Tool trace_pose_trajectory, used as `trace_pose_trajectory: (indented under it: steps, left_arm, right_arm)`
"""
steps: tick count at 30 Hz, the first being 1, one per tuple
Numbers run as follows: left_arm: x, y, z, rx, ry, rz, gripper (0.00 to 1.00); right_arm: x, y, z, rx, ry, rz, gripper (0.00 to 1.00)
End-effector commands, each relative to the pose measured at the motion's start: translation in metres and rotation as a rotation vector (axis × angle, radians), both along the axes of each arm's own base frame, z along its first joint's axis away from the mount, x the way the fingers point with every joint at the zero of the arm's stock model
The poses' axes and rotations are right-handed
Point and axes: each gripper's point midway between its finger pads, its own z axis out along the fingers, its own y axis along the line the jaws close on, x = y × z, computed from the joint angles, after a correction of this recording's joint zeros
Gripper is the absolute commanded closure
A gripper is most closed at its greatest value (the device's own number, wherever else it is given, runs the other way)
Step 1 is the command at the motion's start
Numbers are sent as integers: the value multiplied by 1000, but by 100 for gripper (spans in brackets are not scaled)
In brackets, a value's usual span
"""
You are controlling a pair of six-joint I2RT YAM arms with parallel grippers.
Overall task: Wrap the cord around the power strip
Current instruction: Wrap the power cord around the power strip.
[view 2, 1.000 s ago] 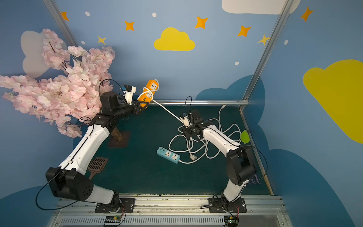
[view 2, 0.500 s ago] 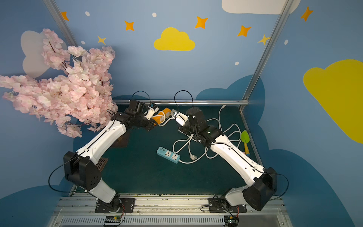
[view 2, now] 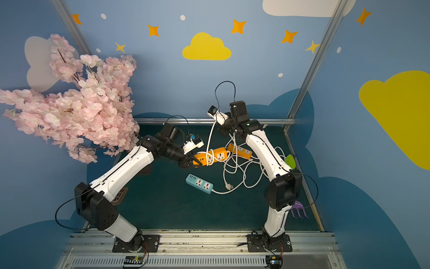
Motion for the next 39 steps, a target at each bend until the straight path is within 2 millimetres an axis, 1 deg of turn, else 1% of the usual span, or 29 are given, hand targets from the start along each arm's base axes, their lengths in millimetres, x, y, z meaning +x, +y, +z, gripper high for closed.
trace_pose_trajectory:
  steps: [1,4,6,8,11,13,14,15,18,21,22,24,26,29,33,35,37,39]
  left_arm:
    - [-54,-12,57,-210,-13,-198,97]
    - [-50,-13,92,-308,-97,-185,97]
    - [-45,-9,115,-362,-150,-162,97]
    - [-37,-2,140,-409,-209,-120,98]
    - [-26,8,177,-482,-278,-60,98]
    - [-23,13,196,-522,-313,-37,98]
    - [-22,15,203,-535,-327,-30,97]
    - [-21,16,209,-541,-340,-23,98]
    - [-15,21,221,-547,-375,17,98]
    - [-1,29,229,-532,-393,88,97]
    - [3,30,227,-523,-389,103,98]
    - [12,29,225,-505,-378,127,98]
    - [21,29,223,-494,-366,160,97]
    - [32,30,225,-492,-367,200,98]
    - [35,27,229,-497,-343,194,97]
    - [31,24,229,-507,-325,166,97]
    - [30,22,225,-510,-305,156,97]
    - [31,22,220,-507,-295,160,97]
  right_arm:
    - [8,8,28,209,68,43,100]
    - [11,14,8,273,149,41,85]
    - [17,13,-2,321,186,5,72]
    - [25,11,-12,379,223,-36,62]
    - [35,13,-27,444,263,-89,51]
    - [40,17,-35,480,279,-91,45]
    - [43,19,-39,498,289,-97,41]
    - [45,21,-43,514,300,-103,39]
    - [50,24,-61,518,340,-134,33]
    - [51,17,-83,498,390,-201,32]
    - [50,14,-87,495,403,-225,32]
    - [42,10,-87,501,425,-247,32]
    - [34,5,-82,508,430,-260,35]
    - [20,-1,-75,511,436,-271,32]
    - [8,-13,-59,528,466,-309,30]
    - [3,-15,-46,572,514,-295,28]
    - [-2,-16,-38,603,611,-296,26]
    - [-6,-18,-35,622,719,-313,25]
